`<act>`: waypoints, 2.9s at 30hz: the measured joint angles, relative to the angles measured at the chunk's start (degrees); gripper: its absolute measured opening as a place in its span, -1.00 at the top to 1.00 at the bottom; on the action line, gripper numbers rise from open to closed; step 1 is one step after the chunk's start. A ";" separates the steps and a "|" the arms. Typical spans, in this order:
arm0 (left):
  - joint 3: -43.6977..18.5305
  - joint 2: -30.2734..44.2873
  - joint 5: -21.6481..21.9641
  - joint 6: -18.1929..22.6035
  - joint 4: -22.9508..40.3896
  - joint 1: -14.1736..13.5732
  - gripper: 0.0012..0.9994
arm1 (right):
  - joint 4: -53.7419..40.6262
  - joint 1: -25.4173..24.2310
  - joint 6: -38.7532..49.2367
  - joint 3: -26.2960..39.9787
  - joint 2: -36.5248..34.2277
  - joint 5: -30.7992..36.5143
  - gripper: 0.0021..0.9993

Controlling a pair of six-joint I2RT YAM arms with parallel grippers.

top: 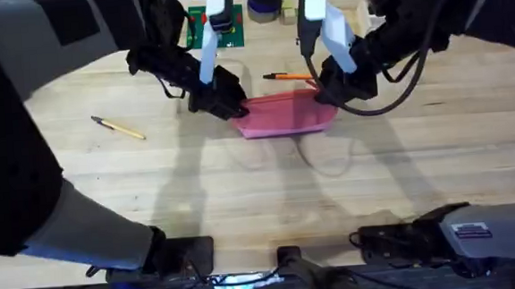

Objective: Unzip the bag, pick up the pens from the table one at a time and place them inside, then zip the bag closed.

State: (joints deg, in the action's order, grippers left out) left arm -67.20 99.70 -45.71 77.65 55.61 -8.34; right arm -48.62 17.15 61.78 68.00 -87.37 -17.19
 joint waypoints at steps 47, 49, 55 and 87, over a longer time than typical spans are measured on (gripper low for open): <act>-0.02 0.00 -0.62 0.00 -0.17 0.11 0.92 | 0.59 1.81 -5.03 1.45 6.94 0.39 0.94; -0.02 0.00 -0.60 0.00 -0.17 0.11 0.92 | 0.59 1.81 -6.21 1.45 6.94 0.39 0.94; -0.02 0.00 -0.03 0.00 -0.13 0.13 0.92 | 0.59 1.81 -7.95 1.45 6.94 -1.24 0.94; -0.02 0.00 5.30 0.00 0.26 0.66 0.92 | 10.29 1.88 -9.14 1.60 3.99 -19.92 0.94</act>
State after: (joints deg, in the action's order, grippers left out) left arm -67.22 99.70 -40.41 77.65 55.88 -7.68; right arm -38.33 19.02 52.64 69.60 -83.38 -37.12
